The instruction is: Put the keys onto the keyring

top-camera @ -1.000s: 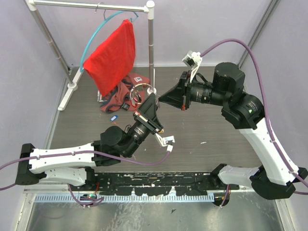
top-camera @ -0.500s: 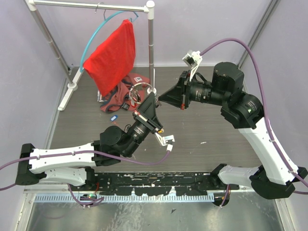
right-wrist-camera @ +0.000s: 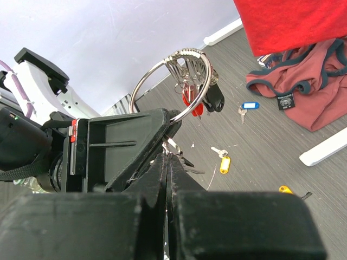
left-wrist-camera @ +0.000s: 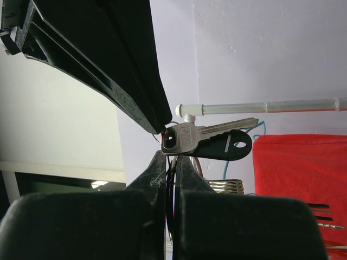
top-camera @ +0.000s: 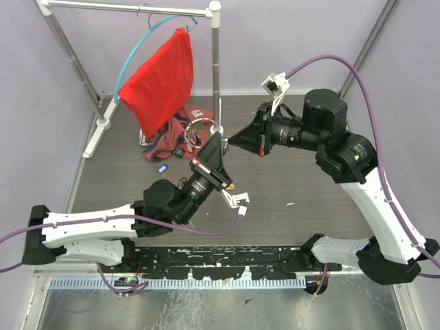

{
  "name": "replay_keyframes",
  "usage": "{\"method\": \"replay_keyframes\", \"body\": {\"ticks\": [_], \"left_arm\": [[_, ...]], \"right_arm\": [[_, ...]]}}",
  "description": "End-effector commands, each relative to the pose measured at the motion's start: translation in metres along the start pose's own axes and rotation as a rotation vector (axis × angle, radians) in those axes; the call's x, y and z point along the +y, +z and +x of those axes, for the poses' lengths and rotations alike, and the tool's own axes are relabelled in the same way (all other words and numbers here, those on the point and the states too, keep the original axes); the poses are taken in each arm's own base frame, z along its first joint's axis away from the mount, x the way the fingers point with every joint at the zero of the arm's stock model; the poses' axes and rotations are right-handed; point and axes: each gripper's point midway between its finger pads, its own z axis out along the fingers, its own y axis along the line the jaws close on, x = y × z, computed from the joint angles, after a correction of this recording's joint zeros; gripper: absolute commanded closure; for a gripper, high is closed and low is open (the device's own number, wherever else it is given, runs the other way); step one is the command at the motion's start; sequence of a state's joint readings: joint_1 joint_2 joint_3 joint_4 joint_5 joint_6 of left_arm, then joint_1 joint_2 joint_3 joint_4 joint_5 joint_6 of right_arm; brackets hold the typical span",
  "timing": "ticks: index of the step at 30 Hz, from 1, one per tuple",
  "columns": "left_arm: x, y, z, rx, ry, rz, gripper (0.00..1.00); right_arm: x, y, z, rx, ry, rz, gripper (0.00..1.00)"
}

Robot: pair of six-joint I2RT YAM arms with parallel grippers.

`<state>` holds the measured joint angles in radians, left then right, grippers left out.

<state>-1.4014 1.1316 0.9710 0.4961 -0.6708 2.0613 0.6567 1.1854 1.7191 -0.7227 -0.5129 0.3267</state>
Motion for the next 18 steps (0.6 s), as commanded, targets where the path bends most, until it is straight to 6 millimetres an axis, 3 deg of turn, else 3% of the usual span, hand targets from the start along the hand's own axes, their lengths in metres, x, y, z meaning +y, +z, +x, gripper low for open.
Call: {"method": "replay_keyframes", "body": {"ticks": [1, 18], "left_arm": [[0.0114, -0.0029, 0.0073, 0.019, -0.026, -0.05, 1.0], [0.0127, -0.0012, 0.007, 0.021, -0.014, -0.069, 1.0]], "right_arm": [[-0.0025, -0.0065, -0.0184, -0.061, -0.01, 0.036, 0.99], [-0.0069, -0.0038, -0.0163, -0.039, 0.128, 0.038, 0.99]]}}
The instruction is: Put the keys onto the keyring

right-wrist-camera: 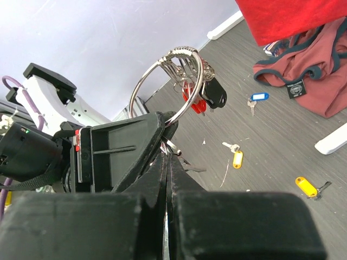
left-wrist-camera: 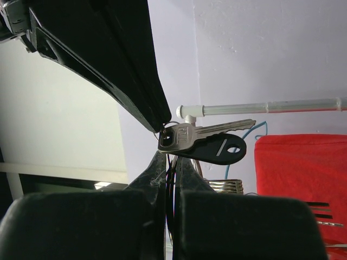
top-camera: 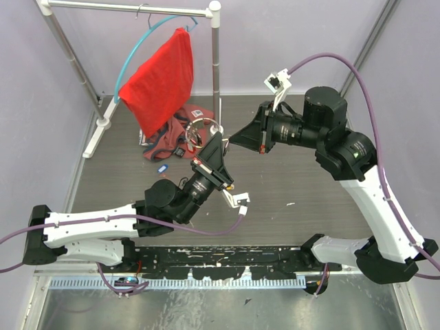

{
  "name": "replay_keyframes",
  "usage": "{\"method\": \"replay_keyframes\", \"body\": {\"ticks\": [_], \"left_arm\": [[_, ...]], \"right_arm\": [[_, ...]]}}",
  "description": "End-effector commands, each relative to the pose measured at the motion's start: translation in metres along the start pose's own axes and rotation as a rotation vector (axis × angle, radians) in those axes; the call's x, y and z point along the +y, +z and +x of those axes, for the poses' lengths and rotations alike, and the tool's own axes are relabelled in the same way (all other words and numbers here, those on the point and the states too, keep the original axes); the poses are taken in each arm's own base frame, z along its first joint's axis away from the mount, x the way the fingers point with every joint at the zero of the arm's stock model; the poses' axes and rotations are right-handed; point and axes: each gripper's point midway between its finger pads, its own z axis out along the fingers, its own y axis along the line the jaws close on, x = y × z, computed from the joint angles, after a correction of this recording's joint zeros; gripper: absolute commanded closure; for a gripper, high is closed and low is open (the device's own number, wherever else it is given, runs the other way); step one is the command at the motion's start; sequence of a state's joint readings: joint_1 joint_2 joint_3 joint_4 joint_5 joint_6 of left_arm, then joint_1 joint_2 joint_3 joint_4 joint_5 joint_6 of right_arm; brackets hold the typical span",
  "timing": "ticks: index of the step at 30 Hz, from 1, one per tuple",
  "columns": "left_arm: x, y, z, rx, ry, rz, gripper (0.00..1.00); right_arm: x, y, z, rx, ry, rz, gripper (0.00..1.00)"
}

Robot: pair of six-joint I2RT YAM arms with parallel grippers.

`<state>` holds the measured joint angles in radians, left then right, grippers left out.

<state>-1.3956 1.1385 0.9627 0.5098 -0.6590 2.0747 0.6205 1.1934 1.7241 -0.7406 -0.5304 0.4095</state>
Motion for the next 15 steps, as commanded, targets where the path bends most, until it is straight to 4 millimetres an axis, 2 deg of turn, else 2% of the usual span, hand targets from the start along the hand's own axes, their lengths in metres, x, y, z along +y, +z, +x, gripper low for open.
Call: {"method": "replay_keyframes", "body": {"ticks": [1, 15], "left_arm": [[0.015, -0.003, 0.009, 0.028, -0.028, -0.066, 1.0], [0.014, -0.003, 0.009, 0.029, -0.021, -0.073, 1.0]], "right_arm": [[0.0, -0.003, -0.015, -0.043, 0.038, 0.017, 0.99], [-0.017, 0.001, -0.009, -0.018, 0.194, 0.067, 0.99]]}}
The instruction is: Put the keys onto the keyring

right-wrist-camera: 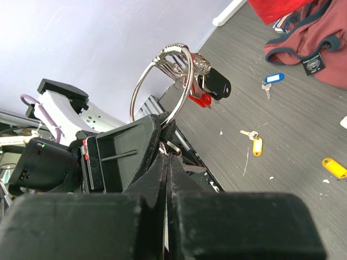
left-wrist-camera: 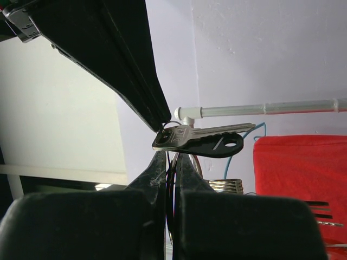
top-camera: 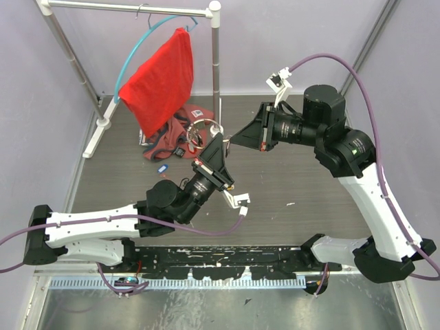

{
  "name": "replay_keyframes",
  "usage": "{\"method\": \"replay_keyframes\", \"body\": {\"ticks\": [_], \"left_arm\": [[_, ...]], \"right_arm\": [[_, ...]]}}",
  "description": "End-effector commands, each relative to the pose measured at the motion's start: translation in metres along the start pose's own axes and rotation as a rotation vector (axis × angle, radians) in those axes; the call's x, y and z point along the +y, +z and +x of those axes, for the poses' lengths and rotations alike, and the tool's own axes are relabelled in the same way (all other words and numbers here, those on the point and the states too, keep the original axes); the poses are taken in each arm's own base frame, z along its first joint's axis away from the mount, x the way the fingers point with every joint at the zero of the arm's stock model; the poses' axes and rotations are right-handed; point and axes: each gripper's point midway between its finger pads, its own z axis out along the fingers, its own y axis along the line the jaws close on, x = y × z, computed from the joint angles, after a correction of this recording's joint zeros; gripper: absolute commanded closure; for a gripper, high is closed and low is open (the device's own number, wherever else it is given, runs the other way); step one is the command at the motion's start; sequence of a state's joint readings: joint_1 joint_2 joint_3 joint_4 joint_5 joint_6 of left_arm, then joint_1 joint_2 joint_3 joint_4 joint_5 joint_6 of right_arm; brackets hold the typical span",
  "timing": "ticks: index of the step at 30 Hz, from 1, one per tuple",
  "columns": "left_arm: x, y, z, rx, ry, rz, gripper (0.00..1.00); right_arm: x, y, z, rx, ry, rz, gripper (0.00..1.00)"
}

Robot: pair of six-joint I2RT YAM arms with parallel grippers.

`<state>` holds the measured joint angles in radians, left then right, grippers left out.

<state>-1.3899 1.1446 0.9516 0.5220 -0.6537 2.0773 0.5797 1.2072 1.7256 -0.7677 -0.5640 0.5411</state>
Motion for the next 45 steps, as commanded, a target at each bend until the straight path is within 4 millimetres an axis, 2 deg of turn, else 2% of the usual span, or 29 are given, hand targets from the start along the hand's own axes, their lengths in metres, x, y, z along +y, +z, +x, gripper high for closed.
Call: {"method": "replay_keyframes", "body": {"ticks": [1, 12, 16, 20, 28, 35, 38, 42, 45], "left_arm": [[0.019, -0.004, 0.011, 0.031, -0.028, -0.077, 1.0], [0.021, -0.004, 0.012, 0.034, -0.03, -0.088, 1.0], [0.021, -0.004, 0.012, 0.037, -0.03, -0.087, 1.0], [0.019, -0.003, 0.013, 0.043, -0.042, -0.083, 1.0], [0.015, -0.002, 0.011, 0.044, -0.058, -0.078, 1.0], [0.01, -0.003, 0.011, 0.041, -0.106, -0.065, 1.0], [0.006, -0.005, 0.015, 0.05, -0.171, -0.04, 1.0], [0.003, -0.011, 0.017, 0.038, -0.319, 0.023, 1.0], [0.001, -0.017, 0.017, 0.015, -0.452, 0.092, 1.0]], "right_arm": [[-0.011, 0.001, -0.012, -0.039, 0.042, 0.048, 0.99], [-0.025, -0.001, -0.01, -0.028, 0.107, 0.081, 0.99], [-0.023, -0.005, -0.012, -0.036, 0.077, 0.076, 0.99], [-0.012, -0.01, -0.019, -0.071, 0.01, 0.031, 0.99], [0.001, -0.021, -0.028, -0.126, -0.087, -0.004, 0.83], [-0.006, -0.029, -0.033, -0.181, -0.172, 0.048, 0.7], [-0.014, -0.037, -0.04, -0.243, -0.238, 0.107, 0.64], [-0.026, -0.052, -0.053, -0.379, -0.343, 0.189, 0.48], [-0.032, -0.059, -0.056, -0.43, -0.403, 0.222, 0.46]]}}
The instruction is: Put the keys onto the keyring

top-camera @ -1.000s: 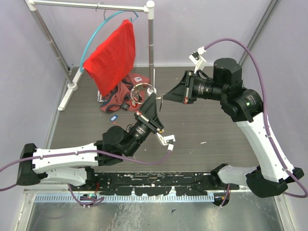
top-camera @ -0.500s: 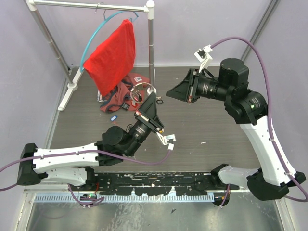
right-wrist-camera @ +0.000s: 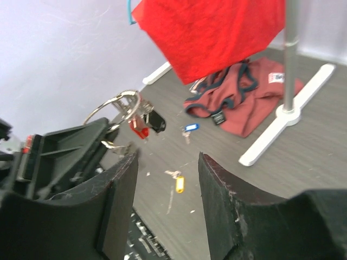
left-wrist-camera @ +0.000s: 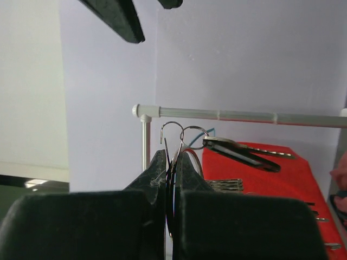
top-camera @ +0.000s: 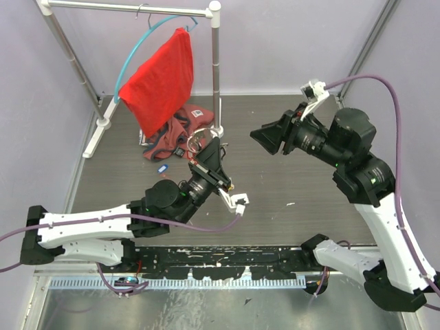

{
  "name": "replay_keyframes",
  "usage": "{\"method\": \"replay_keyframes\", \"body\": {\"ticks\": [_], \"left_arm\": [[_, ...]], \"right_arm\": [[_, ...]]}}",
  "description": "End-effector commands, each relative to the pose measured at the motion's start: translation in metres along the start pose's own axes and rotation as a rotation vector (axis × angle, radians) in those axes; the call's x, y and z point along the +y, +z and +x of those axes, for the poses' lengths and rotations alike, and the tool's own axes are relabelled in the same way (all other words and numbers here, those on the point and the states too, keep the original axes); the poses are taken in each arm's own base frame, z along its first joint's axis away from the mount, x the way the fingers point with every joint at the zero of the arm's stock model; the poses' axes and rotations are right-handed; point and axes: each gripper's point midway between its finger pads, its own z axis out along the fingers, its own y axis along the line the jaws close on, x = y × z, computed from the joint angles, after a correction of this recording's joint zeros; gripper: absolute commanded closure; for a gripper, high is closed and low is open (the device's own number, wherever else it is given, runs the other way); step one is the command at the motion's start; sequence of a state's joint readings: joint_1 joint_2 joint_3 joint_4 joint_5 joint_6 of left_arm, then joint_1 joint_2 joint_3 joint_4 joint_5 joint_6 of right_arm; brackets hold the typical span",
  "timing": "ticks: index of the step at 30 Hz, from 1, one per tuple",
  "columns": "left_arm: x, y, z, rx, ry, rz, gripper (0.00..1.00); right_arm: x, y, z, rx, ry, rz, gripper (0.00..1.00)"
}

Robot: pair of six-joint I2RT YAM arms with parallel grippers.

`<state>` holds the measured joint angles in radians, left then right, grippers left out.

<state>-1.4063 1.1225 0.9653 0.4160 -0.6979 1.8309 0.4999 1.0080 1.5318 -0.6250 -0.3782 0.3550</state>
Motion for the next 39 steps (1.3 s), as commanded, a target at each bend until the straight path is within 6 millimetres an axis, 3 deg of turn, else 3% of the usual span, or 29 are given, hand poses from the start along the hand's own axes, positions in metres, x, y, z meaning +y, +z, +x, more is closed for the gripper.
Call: {"method": "replay_keyframes", "body": {"ticks": [1, 11, 16, 21, 24, 28, 34, 39], "left_arm": [[0.02, -0.014, 0.015, 0.0, -0.293, 0.047, 1.0], [0.022, -0.033, 0.014, -0.005, -0.801, 0.254, 1.0], [0.026, -0.036, 0.018, 0.008, -0.913, 0.274, 1.0], [0.017, -0.033, 0.021, 0.025, -1.007, 0.377, 1.0], [0.006, -0.028, 0.028, 0.056, -1.056, 0.44, 1.0], [-0.014, -0.027, 0.03, 0.102, -1.099, 0.569, 1.0], [-0.073, -0.028, 0.019, 0.208, -1.12, 0.854, 1.0], [-0.112, -0.02, 0.017, 0.266, -1.168, 0.868, 1.0]], "right_arm": [[-0.008, -0.012, -0.038, -0.199, -0.169, 0.062, 0.45], [-0.018, -0.021, -0.03, -0.25, -0.306, 0.086, 0.39], [-0.023, -0.026, -0.025, -0.263, -0.328, 0.106, 0.31], [-0.014, -0.024, -0.013, -0.205, -0.353, 0.04, 0.3], [-0.006, -0.021, -0.005, -0.167, -0.361, -0.017, 0.3], [-0.012, -0.017, 0.003, -0.133, -0.354, -0.008, 0.3], [-0.02, -0.02, -0.002, -0.147, -0.345, 0.05, 0.31], [-0.03, -0.032, -0.009, -0.18, -0.343, 0.137, 0.31]]}}
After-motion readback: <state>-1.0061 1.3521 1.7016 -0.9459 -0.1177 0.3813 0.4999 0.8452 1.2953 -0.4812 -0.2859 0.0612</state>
